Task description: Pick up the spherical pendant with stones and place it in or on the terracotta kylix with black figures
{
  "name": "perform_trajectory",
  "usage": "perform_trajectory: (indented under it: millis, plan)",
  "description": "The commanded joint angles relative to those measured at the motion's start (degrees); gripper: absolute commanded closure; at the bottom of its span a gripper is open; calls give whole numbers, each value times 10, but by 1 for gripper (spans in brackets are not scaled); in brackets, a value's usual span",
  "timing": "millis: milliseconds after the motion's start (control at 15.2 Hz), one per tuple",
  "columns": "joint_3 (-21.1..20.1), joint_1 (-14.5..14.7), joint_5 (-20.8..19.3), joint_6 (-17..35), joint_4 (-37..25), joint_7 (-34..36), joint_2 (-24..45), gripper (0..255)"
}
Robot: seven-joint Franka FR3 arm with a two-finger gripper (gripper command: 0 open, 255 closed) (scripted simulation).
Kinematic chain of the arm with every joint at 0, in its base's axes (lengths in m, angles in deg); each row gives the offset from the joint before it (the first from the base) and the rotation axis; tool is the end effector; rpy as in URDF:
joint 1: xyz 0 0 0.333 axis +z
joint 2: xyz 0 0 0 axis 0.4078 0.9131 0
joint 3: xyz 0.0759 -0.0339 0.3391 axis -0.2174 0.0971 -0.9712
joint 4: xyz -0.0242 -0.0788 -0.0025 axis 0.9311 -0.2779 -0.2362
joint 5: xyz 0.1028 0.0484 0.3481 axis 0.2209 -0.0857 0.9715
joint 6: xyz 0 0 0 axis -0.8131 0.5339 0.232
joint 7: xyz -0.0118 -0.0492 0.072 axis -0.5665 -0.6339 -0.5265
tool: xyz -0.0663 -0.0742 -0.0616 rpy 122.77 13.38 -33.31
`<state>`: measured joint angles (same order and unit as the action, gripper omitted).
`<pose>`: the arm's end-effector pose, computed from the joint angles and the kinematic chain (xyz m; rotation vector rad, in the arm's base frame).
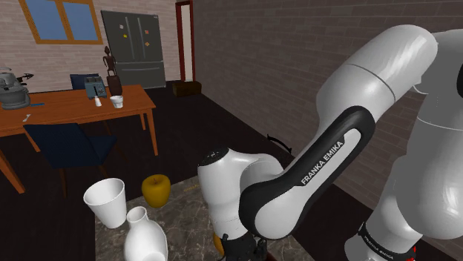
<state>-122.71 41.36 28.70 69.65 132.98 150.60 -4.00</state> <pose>0.2492 0.4039 0.3144 2.9724 -0.2974 -0.5719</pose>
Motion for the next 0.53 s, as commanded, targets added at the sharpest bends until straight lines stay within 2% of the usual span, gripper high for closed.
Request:
perform_trajectory:
  millis: [0,66,132,462]
  plan:
    - [0,0,0,0,0,0,0,255]
    - [0,0,0,0,0,0,0,255]
    - [0,0,0,0,0,0,0,0]
    - [0,0,0,0,0,0,0,0]
